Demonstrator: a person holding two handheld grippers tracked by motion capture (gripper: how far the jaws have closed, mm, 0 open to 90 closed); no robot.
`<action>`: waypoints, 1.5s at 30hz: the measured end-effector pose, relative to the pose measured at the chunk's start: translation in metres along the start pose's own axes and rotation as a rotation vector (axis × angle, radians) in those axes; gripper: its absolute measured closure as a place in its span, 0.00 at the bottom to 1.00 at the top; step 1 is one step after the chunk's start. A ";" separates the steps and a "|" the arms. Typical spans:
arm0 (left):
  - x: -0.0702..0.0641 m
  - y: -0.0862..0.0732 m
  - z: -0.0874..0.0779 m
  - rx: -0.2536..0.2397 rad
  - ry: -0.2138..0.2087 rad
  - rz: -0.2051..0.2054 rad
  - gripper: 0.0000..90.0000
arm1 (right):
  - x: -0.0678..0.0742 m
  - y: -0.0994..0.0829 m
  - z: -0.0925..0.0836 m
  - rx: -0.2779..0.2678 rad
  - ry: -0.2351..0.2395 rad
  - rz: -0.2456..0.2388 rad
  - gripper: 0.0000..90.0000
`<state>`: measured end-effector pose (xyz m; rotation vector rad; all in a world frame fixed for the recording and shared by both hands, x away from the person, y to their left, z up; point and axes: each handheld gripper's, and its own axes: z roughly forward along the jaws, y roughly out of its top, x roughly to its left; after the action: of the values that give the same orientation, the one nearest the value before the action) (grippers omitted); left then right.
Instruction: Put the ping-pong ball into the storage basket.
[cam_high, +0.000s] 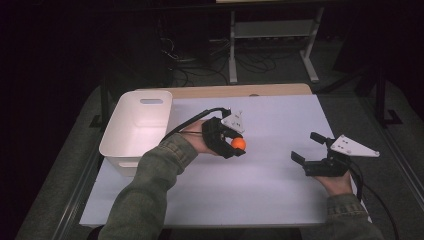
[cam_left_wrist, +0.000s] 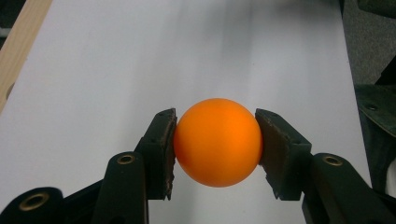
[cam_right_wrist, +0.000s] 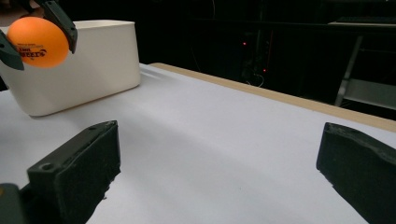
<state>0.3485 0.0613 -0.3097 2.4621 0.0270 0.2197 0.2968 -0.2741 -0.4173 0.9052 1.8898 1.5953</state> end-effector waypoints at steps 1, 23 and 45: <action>0.000 0.000 -0.002 0.007 -0.003 0.000 0.56 | 0.000 0.000 0.000 0.000 0.000 0.000 0.00; 0.004 -0.003 -0.044 0.012 0.052 -0.007 0.56 | 0.000 0.000 0.000 0.000 0.000 -0.001 0.00; 0.010 -0.017 -0.076 0.036 0.100 -0.033 0.56 | 0.000 0.000 -0.001 0.000 0.000 -0.001 0.00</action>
<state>0.3462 0.1224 -0.2601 2.4823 0.1154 0.3300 0.2966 -0.2746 -0.4170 0.9042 1.8902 1.5950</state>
